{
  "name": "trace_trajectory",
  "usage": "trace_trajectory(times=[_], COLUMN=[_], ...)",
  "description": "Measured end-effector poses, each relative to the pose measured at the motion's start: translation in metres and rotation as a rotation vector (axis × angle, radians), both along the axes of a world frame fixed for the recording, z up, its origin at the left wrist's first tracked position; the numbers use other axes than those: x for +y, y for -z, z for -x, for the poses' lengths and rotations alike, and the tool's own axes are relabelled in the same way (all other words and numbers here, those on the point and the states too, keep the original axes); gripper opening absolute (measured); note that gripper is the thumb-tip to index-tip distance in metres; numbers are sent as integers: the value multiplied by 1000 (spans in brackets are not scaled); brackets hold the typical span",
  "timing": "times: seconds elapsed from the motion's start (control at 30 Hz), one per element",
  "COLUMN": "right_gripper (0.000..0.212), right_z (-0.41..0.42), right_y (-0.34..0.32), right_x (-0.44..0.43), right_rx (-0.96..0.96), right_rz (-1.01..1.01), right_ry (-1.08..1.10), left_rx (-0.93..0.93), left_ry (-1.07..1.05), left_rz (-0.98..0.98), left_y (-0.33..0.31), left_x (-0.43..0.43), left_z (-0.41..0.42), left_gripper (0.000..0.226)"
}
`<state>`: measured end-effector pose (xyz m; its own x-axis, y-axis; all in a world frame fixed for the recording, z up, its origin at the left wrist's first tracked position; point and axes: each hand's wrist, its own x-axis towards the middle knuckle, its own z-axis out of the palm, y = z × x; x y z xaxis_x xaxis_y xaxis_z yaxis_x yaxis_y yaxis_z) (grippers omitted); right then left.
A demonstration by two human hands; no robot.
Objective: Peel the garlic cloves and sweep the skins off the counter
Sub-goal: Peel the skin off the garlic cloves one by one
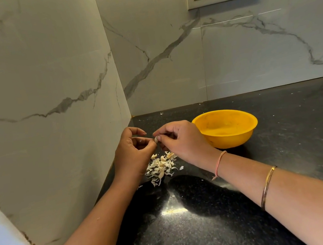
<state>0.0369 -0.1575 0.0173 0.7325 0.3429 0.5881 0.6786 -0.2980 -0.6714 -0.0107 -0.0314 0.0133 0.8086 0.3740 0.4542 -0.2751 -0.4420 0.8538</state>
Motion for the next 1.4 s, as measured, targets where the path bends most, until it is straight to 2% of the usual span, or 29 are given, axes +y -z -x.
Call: trace_trajectory(times=[0.23, 0.4, 0.53, 0.63, 0.77, 0.87, 0.97, 1.1, 1.23, 1.3, 1.4], right_gripper=[10, 11, 3, 10, 16, 21, 21, 24, 23, 22, 28], right_z=[-1, 2, 4, -4, -23, -26, -28, -27, -11, -2, 2], right_y=[-2, -8, -24, -37, -41, -36, -34, -35, -36, -29, -15], right_x=[-1, -5, -14, -27, -50, -60, -63, -55, -39, -26, -5], right_rx=[171, 182, -113, -273, -117, 30, 96, -95, -375, -395, -309], right_rz=[-105, -12, 138, 225, 487, 663, 674, 533, 388, 397, 536], right_ry=[-87, -108, 71, 284, 494, 507, 495, 556, 382, 243, 87], left_rx=[-9, -18, -20, -8, 1, 7, 9, 18, 40, 48, 40], left_ry=[27, -61, -115, -127, -142, -149, -150, -169, -166, -186, -231], left_rz=[-25, -36, -23, -39, -60, -62, -20, 20, 8, -8, 14], left_y=[-1, -1, -1, -1, -2, -4, -6, -6, -6, -5, -2], left_x=[-2, 2, 7, 8, 7, 4, 4, 5, 7, 10, 16], left_z=[1, 0, -1, 0, 2, 5, 5, 3, 2, -1, -7], left_gripper=[24, 19, 20, 21, 26, 27, 26, 27, 28, 29, 26])
